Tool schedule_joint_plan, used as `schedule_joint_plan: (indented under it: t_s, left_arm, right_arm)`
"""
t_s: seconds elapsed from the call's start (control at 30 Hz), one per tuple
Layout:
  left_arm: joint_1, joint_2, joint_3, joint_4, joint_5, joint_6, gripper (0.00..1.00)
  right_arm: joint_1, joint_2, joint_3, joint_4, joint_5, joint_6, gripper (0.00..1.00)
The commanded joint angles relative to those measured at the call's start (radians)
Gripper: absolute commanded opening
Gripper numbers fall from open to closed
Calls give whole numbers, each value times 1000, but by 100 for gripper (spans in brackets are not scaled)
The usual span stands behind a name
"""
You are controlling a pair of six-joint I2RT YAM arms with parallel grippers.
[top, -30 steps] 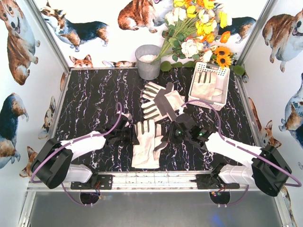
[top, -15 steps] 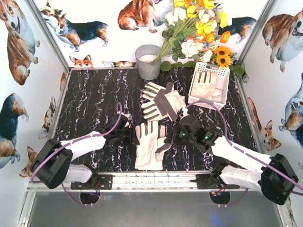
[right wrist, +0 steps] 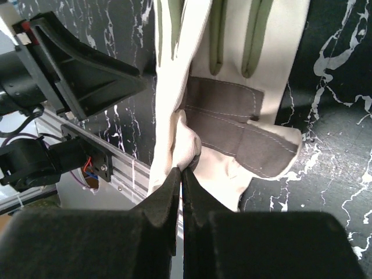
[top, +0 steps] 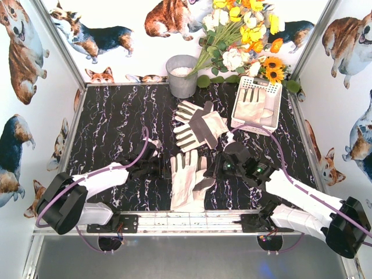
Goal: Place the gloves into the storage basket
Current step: Pair the glove with the glove.
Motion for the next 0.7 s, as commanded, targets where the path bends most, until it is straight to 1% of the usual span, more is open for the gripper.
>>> schedule_joint_plan:
  t_s: [0.0, 0.33, 0.67]
  left_arm:
    - [4, -10, -8, 10, 3, 18, 40]
    - [4, -11, -10, 11, 3, 16, 40]
    - [4, -6, -13, 14, 5, 15, 40]
  right_arm:
    - [5, -33, 72, -5, -12, -6, 0]
    - [4, -51, 97, -17, -18, -5, 0]
    - [5, -82, 113, -36, 13, -15, 0]
